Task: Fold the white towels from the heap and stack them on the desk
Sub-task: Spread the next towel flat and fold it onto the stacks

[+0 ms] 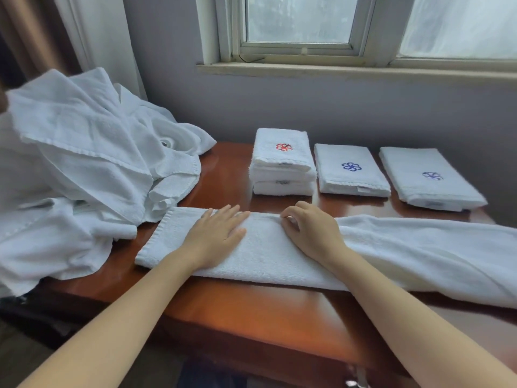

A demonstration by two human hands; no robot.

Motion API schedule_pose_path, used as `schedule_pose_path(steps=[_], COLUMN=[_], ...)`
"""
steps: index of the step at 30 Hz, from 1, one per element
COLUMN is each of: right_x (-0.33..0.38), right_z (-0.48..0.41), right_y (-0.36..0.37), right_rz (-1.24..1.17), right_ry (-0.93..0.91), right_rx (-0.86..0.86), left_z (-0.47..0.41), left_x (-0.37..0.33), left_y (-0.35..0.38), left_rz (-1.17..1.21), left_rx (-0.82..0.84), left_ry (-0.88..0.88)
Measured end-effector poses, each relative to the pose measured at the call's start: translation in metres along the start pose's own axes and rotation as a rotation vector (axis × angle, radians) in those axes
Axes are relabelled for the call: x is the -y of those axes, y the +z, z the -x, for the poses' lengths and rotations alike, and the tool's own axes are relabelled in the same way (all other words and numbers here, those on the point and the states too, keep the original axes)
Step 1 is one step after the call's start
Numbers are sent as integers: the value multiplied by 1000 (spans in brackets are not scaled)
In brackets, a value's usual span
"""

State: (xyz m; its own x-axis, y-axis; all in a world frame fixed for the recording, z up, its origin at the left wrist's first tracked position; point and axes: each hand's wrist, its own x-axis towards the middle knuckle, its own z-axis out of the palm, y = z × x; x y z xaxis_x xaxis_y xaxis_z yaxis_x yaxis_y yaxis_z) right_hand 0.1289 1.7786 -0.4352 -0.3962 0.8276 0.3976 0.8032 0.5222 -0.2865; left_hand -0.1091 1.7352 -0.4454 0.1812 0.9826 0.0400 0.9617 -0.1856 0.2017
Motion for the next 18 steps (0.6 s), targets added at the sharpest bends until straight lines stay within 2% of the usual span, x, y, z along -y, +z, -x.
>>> schedule_pose_path(steps=[5,7,11,18], right_x=[-4,-14,-42,-85], right_z=[22,32,61,138], right_y=[-25,-39,-69,-115], right_rz=[-32,4,81,101], right_ry=[75,117,219,336], right_rx=[38,36,1,-122], left_z=[6,3,-6,-26], left_x=[-18,-40,-101,-206], left_y=[-4,-4,-4,3], left_rz=[73,132,264,327], left_rx=[-32,-64,-101,-143], left_ry=[-46,-14,145,374])
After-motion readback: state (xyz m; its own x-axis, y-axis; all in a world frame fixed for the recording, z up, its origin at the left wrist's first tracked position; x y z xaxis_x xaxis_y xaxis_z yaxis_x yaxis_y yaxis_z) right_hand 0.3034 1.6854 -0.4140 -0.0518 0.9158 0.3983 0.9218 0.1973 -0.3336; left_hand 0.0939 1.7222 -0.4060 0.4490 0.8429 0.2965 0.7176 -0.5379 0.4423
